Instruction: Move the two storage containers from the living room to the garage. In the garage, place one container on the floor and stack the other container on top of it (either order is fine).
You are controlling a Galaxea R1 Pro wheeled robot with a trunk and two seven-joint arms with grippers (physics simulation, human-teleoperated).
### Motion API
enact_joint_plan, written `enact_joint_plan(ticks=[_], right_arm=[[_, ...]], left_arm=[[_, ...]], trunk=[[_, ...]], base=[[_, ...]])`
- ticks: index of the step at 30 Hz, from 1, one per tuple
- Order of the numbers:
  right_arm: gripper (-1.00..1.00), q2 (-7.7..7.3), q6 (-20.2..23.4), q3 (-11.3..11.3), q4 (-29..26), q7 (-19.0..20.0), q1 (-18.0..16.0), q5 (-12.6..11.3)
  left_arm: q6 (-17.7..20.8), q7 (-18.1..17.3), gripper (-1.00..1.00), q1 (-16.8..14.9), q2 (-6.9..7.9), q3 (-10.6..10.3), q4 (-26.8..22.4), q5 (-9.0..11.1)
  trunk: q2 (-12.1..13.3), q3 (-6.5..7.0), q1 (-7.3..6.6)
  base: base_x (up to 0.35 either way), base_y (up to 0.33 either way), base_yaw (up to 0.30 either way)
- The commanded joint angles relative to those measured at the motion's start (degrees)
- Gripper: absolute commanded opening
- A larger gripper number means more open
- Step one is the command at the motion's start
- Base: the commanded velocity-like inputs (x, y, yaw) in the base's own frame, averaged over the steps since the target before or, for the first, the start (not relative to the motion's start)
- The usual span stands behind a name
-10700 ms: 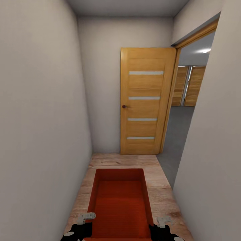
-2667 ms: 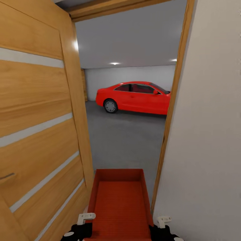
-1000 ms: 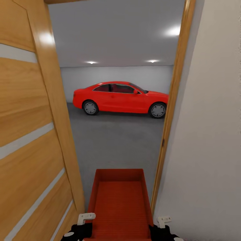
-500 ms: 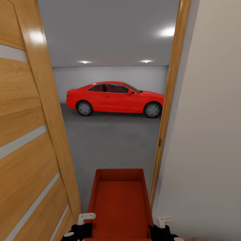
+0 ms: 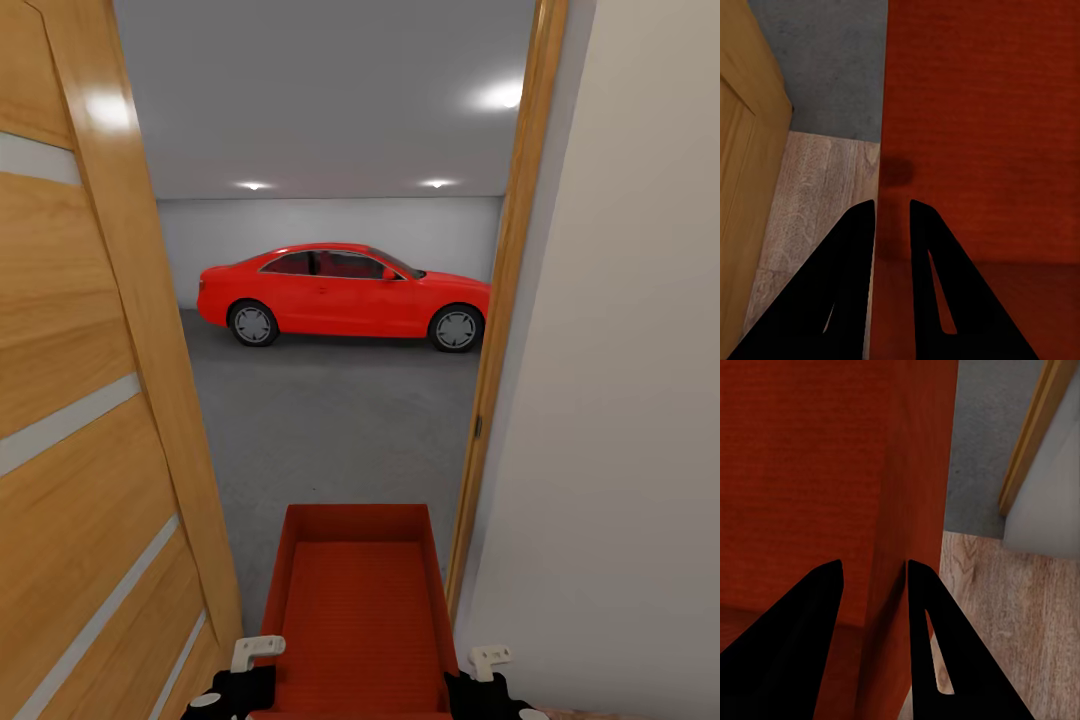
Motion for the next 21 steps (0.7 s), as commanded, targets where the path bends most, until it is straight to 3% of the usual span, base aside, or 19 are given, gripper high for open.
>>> enact_joint_plan(ticks=[1,14,21], right_arm=[[-1.00,-0.36,-0.1,0.5,0.2,-0.1,0.0,-0.4],[-1.00,-0.38,-0.1,0.4,0.3,-0.1,0.0,-0.5],[-1.00,-0.38,-0.1,0.5,0.3,-0.1,0.0,-0.5]], left_arm=[[-1.1,0.3,-1.00,0.0,0.35,0.2,-4.2,-0.6],[-1.0,0.4,-1.00,-0.1,0.37,0.2,-4.2,-0.6],[-1.0,0.4,-1.00,-0.1,0.39,0.2,-4.2,-0.6]], trunk=[[-0.1,-0.10,0.01],[-0.1,-0.10,0.01],[-0.1,-0.10,0.01]], base=[[0.000,0.000,0.000],[0.000,0.000,-0.005],[0.000,0.000,-0.224]])
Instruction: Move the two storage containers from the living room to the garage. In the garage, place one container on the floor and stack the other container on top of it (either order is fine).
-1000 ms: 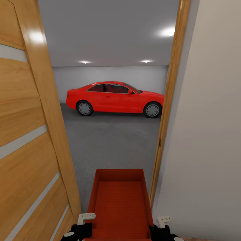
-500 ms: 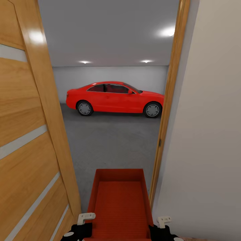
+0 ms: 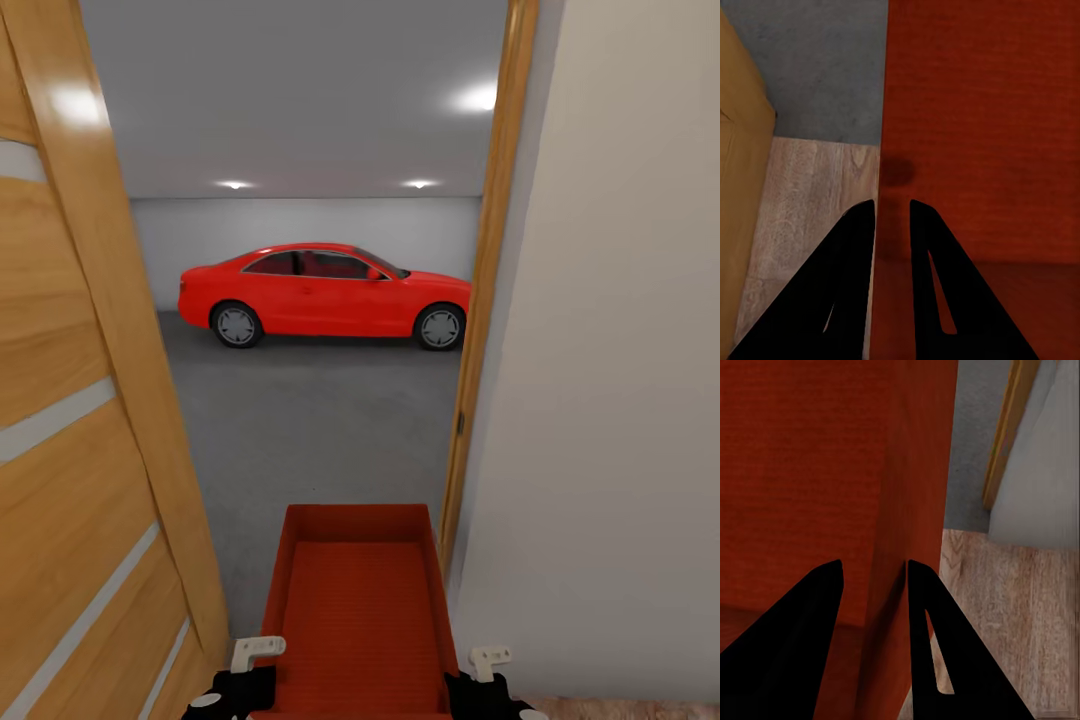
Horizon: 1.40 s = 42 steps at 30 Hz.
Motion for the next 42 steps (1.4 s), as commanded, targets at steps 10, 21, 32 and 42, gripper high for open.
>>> enact_joint_plan(ticks=[10,21,32,42], right_arm=[[-1.00,-0.34,-0.1,0.4,0.2,0.0,0.0,-0.4],[-1.00,-0.34,-0.2,0.3,0.2,0.0,0.0,-0.4],[-1.00,-0.34,-0.2,0.4,0.2,0.0,-0.1,-0.3],[-1.00,-0.34,-0.1,0.4,0.2,0.0,0.0,-0.3]], left_arm=[[-0.9,0.3,-1.00,0.0,0.36,0.3,-4.4,-0.7],[-1.0,0.3,-1.00,0.0,0.41,0.3,-4.4,-0.7],[-1.0,0.3,-1.00,0.0,0.36,0.3,-4.4,-0.7],[-0.9,0.3,-1.00,0.0,0.44,0.3,-4.4,-0.7]], trunk=[[-0.1,-0.10,0.01],[-0.1,-0.10,0.01],[-0.1,-0.10,0.01],[-0.1,-0.10,0.01]], base=[[0.000,0.000,-0.098],[0.096,0.180,-0.001],[0.014,0.021,0.000],[0.189,0.000,0.000]])
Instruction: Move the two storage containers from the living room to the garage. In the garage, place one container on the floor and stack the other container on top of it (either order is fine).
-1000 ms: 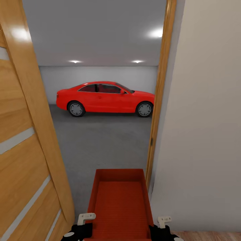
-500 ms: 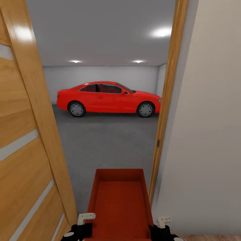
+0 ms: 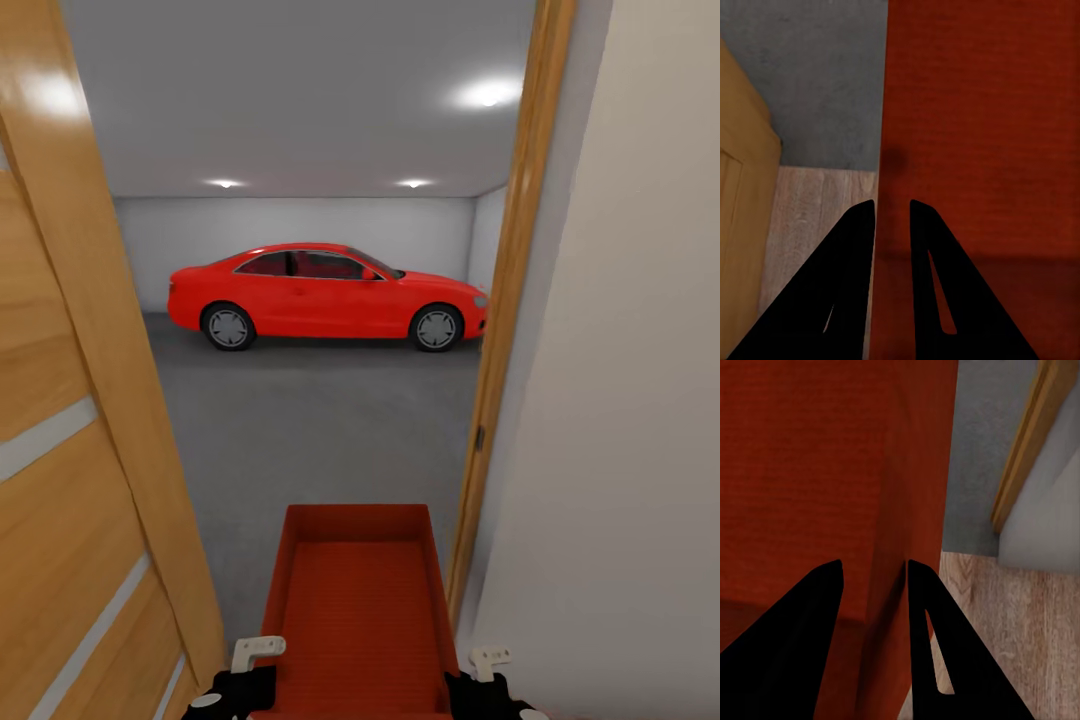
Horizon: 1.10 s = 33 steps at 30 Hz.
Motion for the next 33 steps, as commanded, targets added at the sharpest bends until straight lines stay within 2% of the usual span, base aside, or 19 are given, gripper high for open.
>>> enact_joint_plan(ticks=[1,7,18,33], right_arm=[[-1.00,-0.29,-0.1,0.4,0.2,-0.1,0.0,-0.4],[-1.00,-0.29,-0.1,0.4,0.2,-0.1,-0.1,-0.3],[-1.00,-0.27,-0.1,0.4,0.2,-0.1,-0.1,-0.3],[-1.00,-0.28,-0.1,0.4,0.2,-0.1,0.0,-0.3]], left_arm=[[-0.9,0.3,-1.00,-0.1,0.51,0.2,-4.4,-0.6],[-1.0,0.3,-1.00,-0.1,0.51,0.3,-4.4,-0.6],[-1.0,0.3,-1.00,-0.1,0.46,0.2,-4.4,-0.6],[-1.0,0.3,-1.00,-0.1,0.34,0.2,-4.4,-0.6]], trunk=[[-0.1,-0.10,0.05],[-0.1,-0.10,0.05],[-0.1,-0.10,0.05],[-0.1,-0.10,0.05]], base=[[0.318,0.000,0.000],[0.278,0.000,0.000],[0.040,0.105,0.000],[0.031,0.006,0.000]])
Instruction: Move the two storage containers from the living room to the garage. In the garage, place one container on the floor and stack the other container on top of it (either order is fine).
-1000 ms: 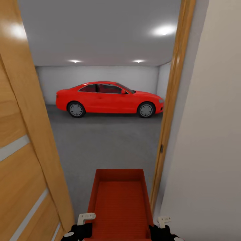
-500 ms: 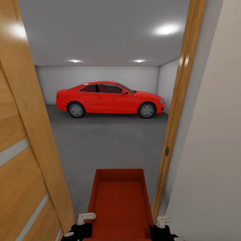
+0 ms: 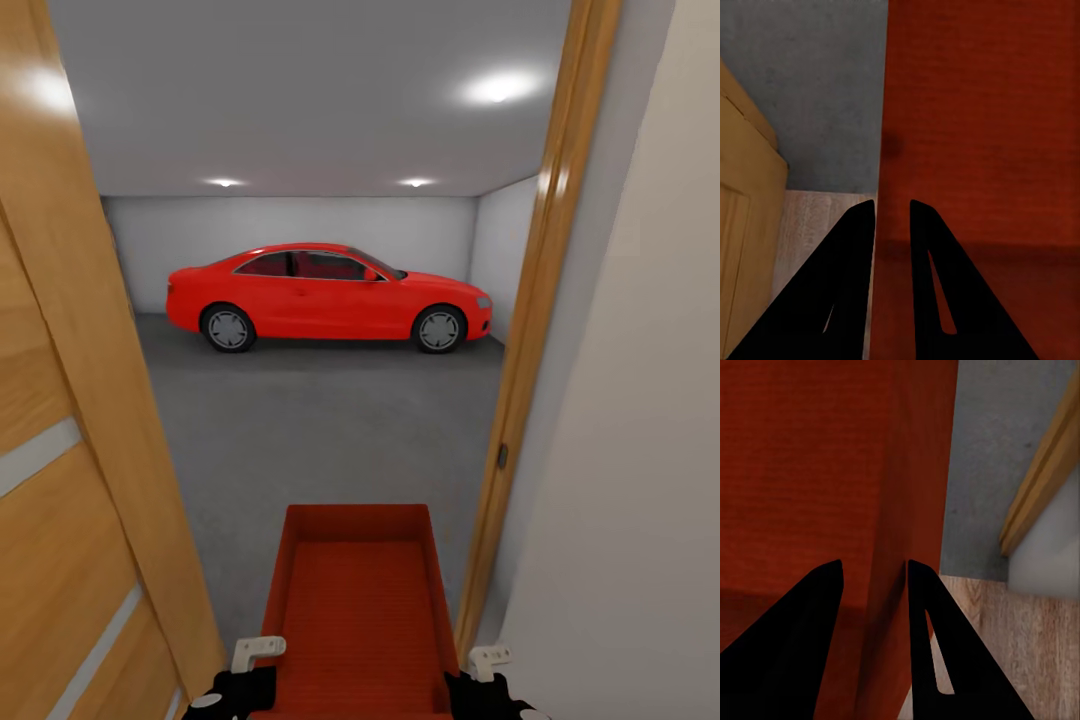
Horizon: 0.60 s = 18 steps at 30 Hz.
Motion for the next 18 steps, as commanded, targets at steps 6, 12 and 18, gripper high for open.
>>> enact_joint_plan(ticks=[6,12,18], right_arm=[[-1.00,-0.25,-0.1,0.4,0.2,-0.1,0.0,-0.4],[-1.00,-0.22,-0.1,0.5,0.2,-0.1,0.0,-0.4],[-1.00,-0.24,-0.1,0.5,0.2,-0.1,-0.1,-0.4]], left_arm=[[-0.9,0.3,-1.00,0.0,0.44,0.2,-4.5,-0.6],[-1.0,0.3,-1.00,0.0,0.40,0.2,-4.5,-0.6],[-0.9,0.3,-1.00,0.0,0.41,0.2,-4.5,-0.6]], trunk=[[-0.1,-0.10,0.04],[-0.1,-0.10,0.04],[-0.1,-0.10,0.04]], base=[[0.261,0.000,0.000],[0.048,0.000,0.000],[0.105,0.114,0.000]])
